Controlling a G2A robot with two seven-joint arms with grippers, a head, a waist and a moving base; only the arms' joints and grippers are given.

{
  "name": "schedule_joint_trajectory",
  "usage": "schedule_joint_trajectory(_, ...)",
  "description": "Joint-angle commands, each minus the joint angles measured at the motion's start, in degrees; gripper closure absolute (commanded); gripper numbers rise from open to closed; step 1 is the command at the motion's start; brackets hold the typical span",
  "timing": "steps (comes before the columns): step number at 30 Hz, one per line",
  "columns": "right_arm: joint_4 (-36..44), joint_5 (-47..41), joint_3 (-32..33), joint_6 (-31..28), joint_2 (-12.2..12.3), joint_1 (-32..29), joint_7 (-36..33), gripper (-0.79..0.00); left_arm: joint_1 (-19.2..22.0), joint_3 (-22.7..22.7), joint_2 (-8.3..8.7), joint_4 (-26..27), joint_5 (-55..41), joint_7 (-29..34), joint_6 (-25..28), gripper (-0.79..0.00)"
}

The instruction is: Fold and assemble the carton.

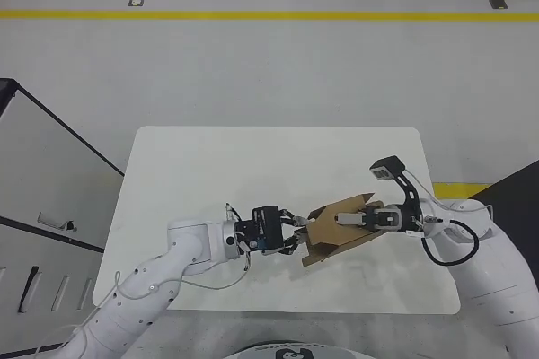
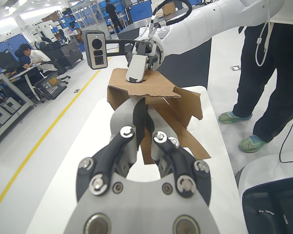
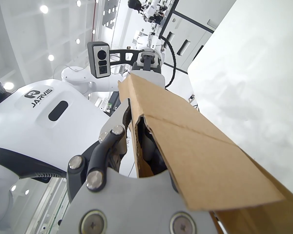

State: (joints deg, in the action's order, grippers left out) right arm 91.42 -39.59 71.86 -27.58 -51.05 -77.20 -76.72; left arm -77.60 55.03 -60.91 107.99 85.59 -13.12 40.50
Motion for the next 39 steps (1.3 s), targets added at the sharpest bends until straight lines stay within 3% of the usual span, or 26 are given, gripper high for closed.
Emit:
schedule_joint_trajectory(1,0.1,0.0,-0.2,0.2,0.1,0.1,-0.2,0.000,0.0,0.0,-0.02,0.0,0.2,0.0,-0.6,0.000)
schedule_joint_trajectory(20,1.4,0.8,-2.2,1.0,1.6,1.7,-1.0,0.000,-0.6,1.8,0.10,1.0,3.6,1.4,-5.3,0.000)
schedule_joint_trajectory(39,0.9,0.3,-4.9,1.3,3.1,3.4,-1.3,0.000,-0.7,2.3,0.03,1.6,3.9,1.0,-6.2,0.000)
